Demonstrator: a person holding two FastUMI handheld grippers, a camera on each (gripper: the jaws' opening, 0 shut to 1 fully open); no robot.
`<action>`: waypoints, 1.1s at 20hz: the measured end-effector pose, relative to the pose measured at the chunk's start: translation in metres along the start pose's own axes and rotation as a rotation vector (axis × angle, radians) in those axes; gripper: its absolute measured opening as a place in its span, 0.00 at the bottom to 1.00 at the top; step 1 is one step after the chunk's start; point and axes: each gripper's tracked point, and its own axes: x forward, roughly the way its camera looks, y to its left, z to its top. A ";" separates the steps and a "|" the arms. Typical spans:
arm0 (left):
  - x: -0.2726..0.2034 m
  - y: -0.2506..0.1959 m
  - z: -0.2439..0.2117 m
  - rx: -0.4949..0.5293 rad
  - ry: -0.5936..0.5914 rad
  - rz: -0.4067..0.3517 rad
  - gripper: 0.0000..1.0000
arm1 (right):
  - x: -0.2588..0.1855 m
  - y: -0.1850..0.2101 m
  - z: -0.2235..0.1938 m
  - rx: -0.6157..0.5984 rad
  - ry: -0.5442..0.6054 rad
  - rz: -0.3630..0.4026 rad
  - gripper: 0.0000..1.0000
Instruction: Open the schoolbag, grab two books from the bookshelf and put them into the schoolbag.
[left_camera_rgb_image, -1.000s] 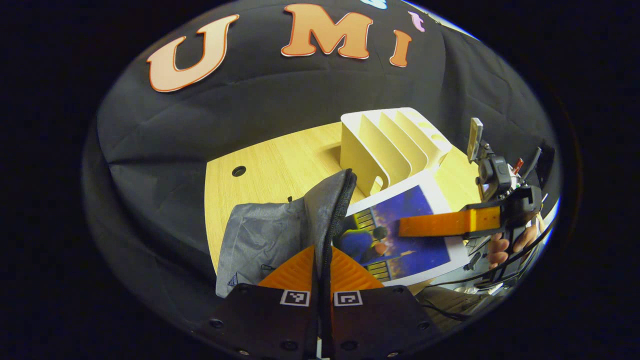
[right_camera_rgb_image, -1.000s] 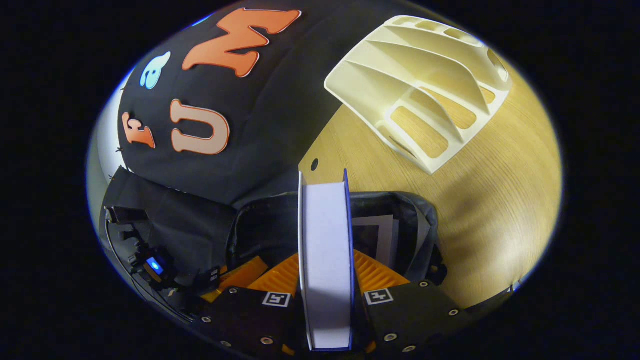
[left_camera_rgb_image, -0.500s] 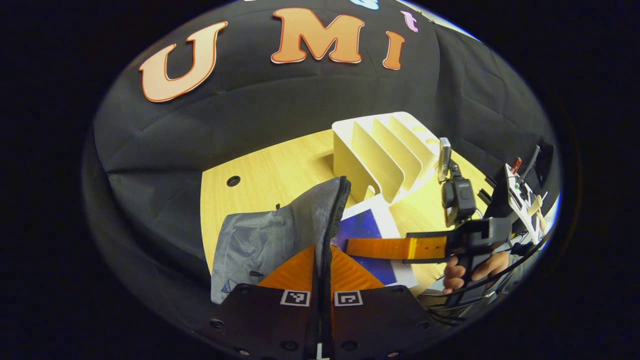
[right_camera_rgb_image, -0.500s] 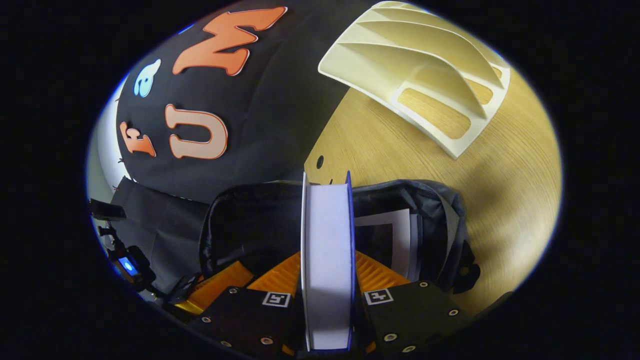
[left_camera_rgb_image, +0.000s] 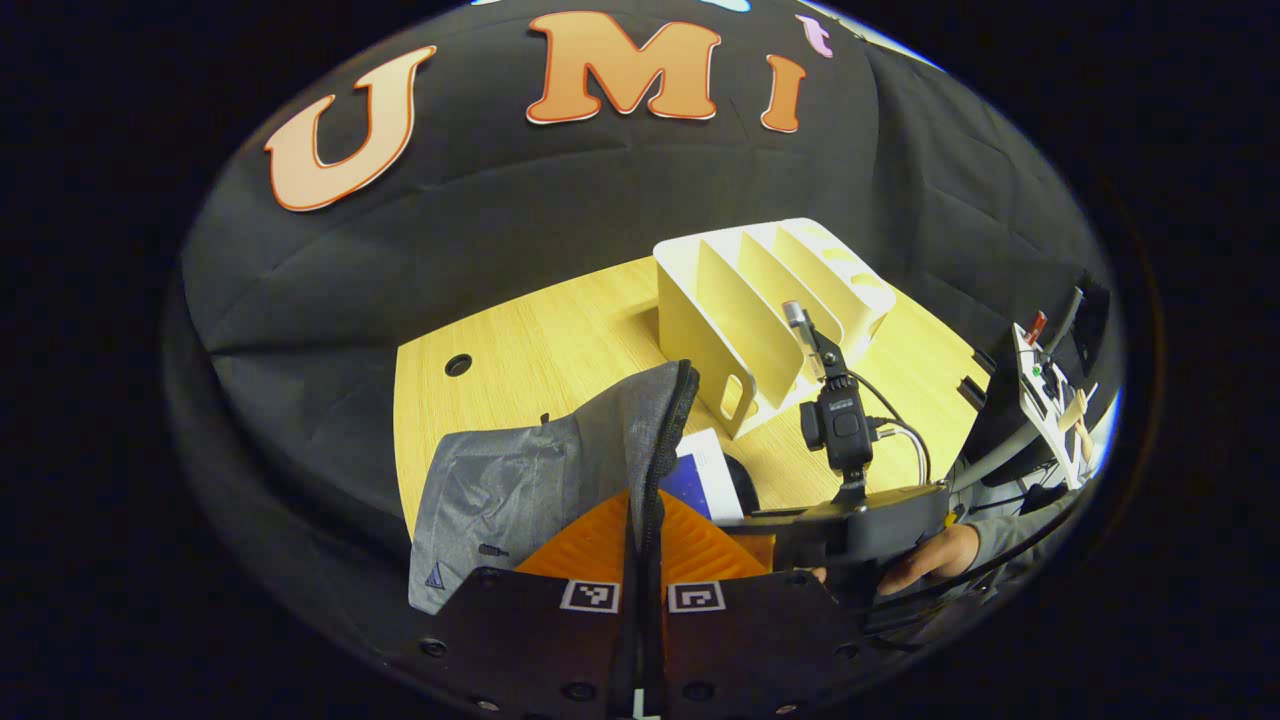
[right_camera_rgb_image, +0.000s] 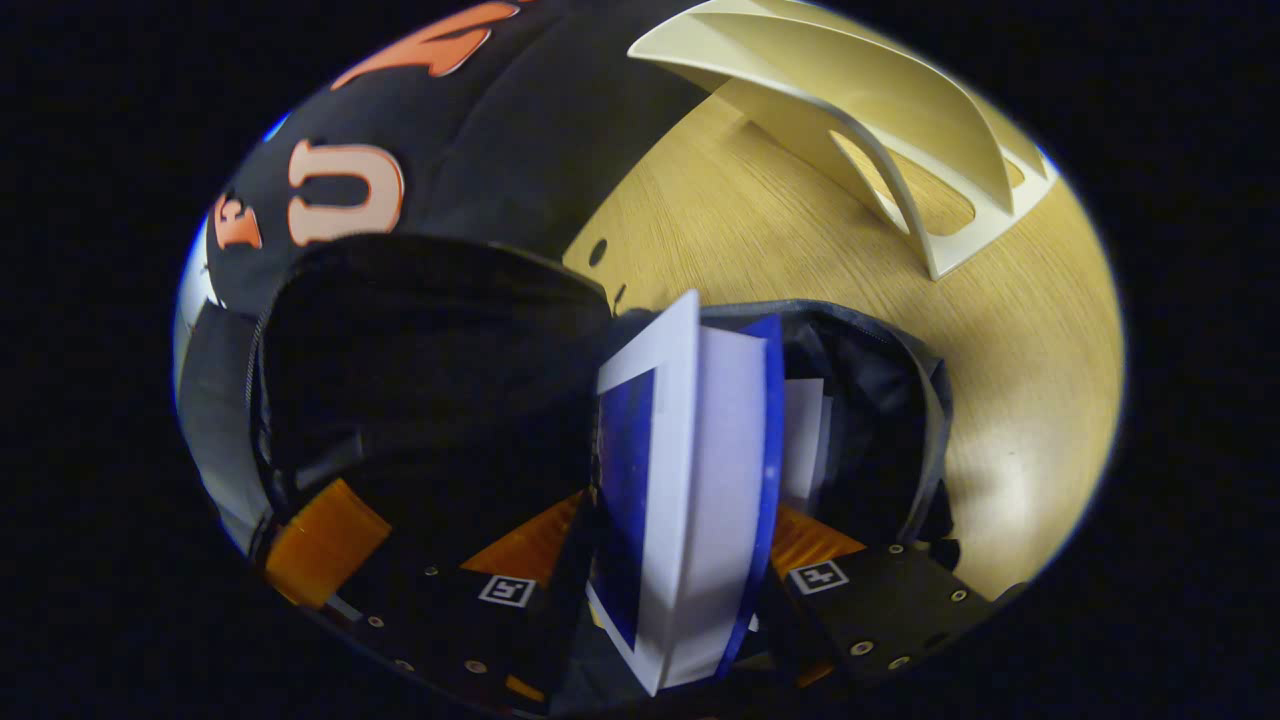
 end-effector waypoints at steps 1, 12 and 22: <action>0.001 0.001 0.000 -0.011 0.003 0.005 0.04 | -0.003 -0.008 -0.002 -0.051 0.032 -0.033 0.82; 0.014 0.001 -0.015 -0.081 0.030 0.123 0.08 | -0.074 -0.070 0.035 -0.238 0.075 -0.234 0.98; 0.025 -0.043 -0.007 -0.095 0.029 0.173 0.59 | -0.154 -0.111 0.106 -0.339 -0.068 -0.314 0.98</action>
